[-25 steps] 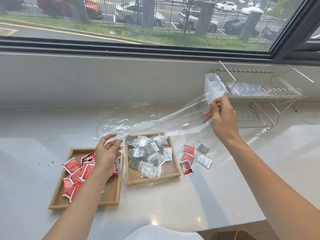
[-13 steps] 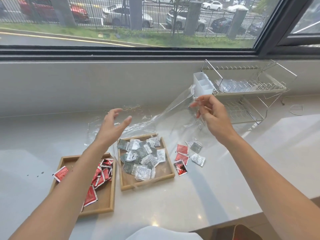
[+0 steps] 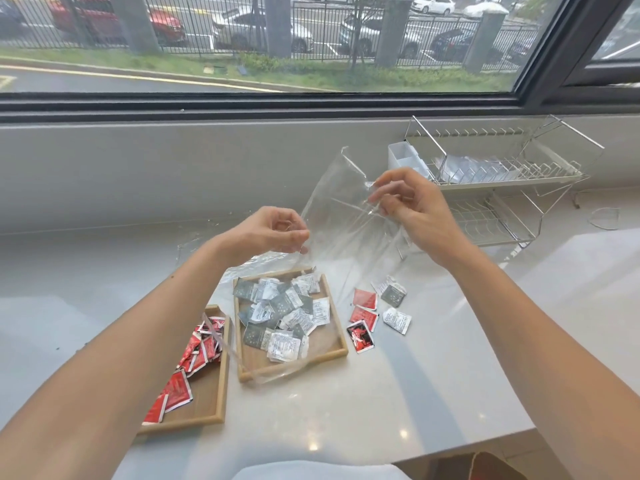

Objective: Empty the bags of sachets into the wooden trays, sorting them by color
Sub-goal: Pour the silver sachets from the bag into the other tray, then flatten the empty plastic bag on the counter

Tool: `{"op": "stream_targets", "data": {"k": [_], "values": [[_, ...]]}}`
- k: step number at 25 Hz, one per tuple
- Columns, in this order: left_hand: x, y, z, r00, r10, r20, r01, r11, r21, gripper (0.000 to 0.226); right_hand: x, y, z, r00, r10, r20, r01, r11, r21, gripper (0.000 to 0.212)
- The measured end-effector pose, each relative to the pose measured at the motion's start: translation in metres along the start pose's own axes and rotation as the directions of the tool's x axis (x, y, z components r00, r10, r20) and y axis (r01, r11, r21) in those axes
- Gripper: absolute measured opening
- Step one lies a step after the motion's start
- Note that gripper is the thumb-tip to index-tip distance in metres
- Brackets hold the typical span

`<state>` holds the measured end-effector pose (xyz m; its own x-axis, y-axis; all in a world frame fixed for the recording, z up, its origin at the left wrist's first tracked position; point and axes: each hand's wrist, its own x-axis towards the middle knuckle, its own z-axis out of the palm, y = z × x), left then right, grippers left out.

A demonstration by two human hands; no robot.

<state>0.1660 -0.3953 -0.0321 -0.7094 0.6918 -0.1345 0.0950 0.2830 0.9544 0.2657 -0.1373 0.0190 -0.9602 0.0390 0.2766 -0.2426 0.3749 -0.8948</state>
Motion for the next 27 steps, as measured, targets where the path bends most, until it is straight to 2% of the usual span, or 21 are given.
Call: {"op": "stream_targets", "data": {"k": [1, 2, 4, 6, 10, 12, 15, 17, 19, 23, 27], "values": [[-0.003, 0.000, -0.003, 1.000, 0.007, -0.031, -0.009, 0.998, -0.062, 0.021, 0.002, 0.004, -0.003, 0.999, 0.037, 0.001, -0.037, 0.999, -0.035, 0.019], [-0.007, 0.000, -0.007, 0.998, 0.006, -0.055, -0.011, 0.995, -0.102, 0.021, 0.003, 0.009, -0.007, 0.995, 0.094, 0.031, -0.092, 0.993, -0.067, 0.025], [-0.013, -0.001, -0.018, 0.997, -0.008, -0.080, -0.002, 0.991, -0.133, 0.015, 0.005, 0.018, -0.014, 0.963, 0.221, 0.152, -0.201, 0.970, -0.138, 0.042], [-0.020, -0.002, -0.029, 0.996, -0.002, -0.093, -0.011, 0.990, -0.141, 0.012, 0.005, 0.024, -0.013, 0.907, 0.309, 0.286, -0.254, 0.944, -0.212, 0.045], [-0.031, -0.003, -0.049, 0.993, -0.030, -0.116, 0.020, 0.996, -0.091, 0.013, 0.007, 0.036, 0.004, 0.840, 0.370, 0.396, -0.321, 0.929, -0.185, 0.020], [-0.037, -0.005, -0.063, 0.986, -0.042, -0.161, 0.046, 0.999, 0.023, 0.013, 0.008, 0.041, 0.012, 0.837, 0.393, 0.382, -0.352, 0.919, -0.176, 0.010], [-0.039, -0.008, -0.090, 0.968, -0.019, -0.251, 0.080, 0.968, 0.236, 0.018, 0.012, 0.051, 0.027, 0.839, 0.431, 0.331, -0.414, 0.902, -0.125, 0.008], [-0.036, -0.009, -0.107, 0.954, -0.019, -0.298, 0.116, 0.944, 0.310, 0.024, 0.016, 0.058, 0.042, 0.842, 0.455, 0.291, -0.458, 0.887, -0.062, 0.008], [-0.031, -0.014, -0.124, 0.951, -0.091, -0.297, 0.193, 0.923, 0.334, 0.032, 0.019, 0.066, 0.056, 0.841, 0.488, 0.236, -0.504, 0.864, 0.011, 0.008], [-0.034, -0.043, -0.164, 0.928, -0.352, -0.119, 0.369, 0.831, 0.417, 0.054, 0.030, 0.086, 0.069, 0.803, 0.575, 0.159, -0.595, 0.788, 0.155, 0.010], [-0.032, -0.079, -0.196, 0.904, -0.376, -0.202, 0.422, 0.856, 0.299, 0.028, 0.046, 0.108, 0.090, 0.765, 0.632, 0.124, -0.644, 0.750, 0.150, 0.009]]}}
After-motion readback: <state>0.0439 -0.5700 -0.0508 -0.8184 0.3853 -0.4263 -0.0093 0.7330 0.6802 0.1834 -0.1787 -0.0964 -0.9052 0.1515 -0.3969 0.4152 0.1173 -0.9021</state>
